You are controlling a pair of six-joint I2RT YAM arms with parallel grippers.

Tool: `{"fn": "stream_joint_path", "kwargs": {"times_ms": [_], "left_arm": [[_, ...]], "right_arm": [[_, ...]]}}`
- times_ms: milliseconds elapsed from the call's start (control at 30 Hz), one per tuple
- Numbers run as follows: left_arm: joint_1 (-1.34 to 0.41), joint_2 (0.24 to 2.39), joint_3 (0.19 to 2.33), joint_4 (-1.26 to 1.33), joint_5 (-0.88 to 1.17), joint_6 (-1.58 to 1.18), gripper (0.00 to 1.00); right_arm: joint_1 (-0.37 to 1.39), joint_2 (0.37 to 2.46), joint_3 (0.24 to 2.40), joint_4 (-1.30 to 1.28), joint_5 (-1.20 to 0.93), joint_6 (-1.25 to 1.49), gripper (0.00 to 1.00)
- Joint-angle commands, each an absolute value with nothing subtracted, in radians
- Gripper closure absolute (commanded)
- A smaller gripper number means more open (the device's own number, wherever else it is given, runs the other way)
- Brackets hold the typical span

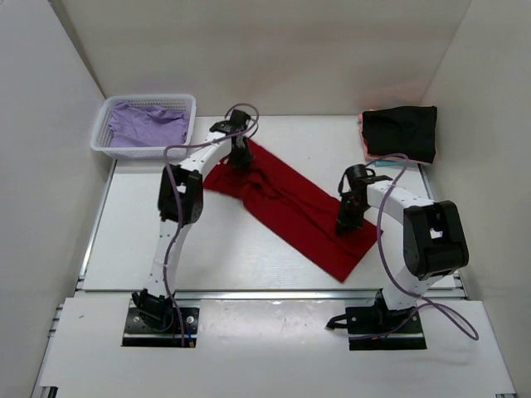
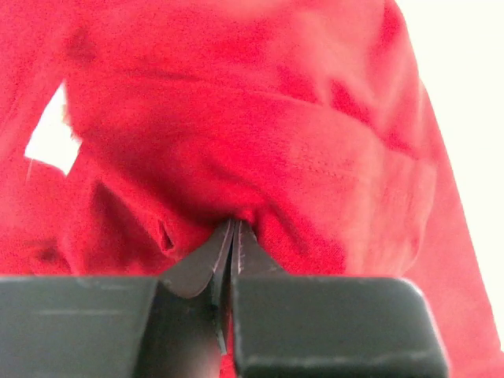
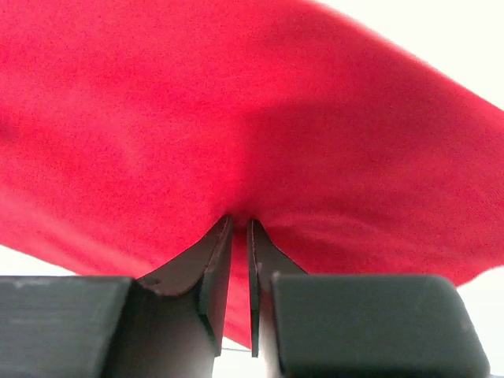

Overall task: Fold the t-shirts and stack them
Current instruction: Rotate the tshirt 85 degrees

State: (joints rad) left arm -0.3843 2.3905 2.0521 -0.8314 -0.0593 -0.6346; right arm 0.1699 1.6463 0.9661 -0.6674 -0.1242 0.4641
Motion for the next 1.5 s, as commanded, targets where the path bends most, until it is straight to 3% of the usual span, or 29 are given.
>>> {"fn": "stream_joint_path", "kwargs": {"times_ms": [0, 100, 267, 467, 600, 833, 1100, 1333, 1467], "left_arm": [[-0.391, 2.611, 2.551, -1.024, -0.032, -0.586, 0.88], [-0.384, 2.782, 2.767, -1.086, 0.046, -0.62, 0.89], [-0.394, 2.637, 2.449, -0.849, 0.045, -0.583, 0.89], [-0.385, 2.752, 2.652, -0.871, 0.072, -0.595, 0.88], [-0.367, 2.694, 2.548, -0.792, 0.054, -0.56, 0.88], [-0.339, 2.586, 2.594, -0.773, 0.022, -0.479, 0.84], [-0.333, 2.399, 2.407, -0.778, -0.005, -0.416, 0.75], [-0.371, 2.367, 2.18, -0.83, -0.064, -0.403, 0.79], [-0.39, 2.457, 2.222, -0.899, -0.084, -0.411, 0.81]], "right_arm": [[0.262, 1.609, 0.986, -0.703, -0.149, 0.552, 0.89], [0.343, 1.605, 0.986, -0.655, -0.193, 0.587, 0.9], [0.477, 1.631, 0.96, -0.546, -0.253, 0.624, 0.91], [0.63, 1.695, 0.953, -0.46, -0.314, 0.643, 0.93], [0.681, 1.694, 1.04, -0.498, -0.24, 0.583, 0.95], [0.53, 1.6, 1.086, -0.593, -0.065, 0.465, 0.92], [0.333, 1.589, 0.956, -0.604, 0.034, 0.382, 0.86], [0.374, 1.562, 0.868, -0.601, 0.008, 0.426, 0.85], [0.459, 1.563, 0.816, -0.584, -0.044, 0.48, 0.86]]}}
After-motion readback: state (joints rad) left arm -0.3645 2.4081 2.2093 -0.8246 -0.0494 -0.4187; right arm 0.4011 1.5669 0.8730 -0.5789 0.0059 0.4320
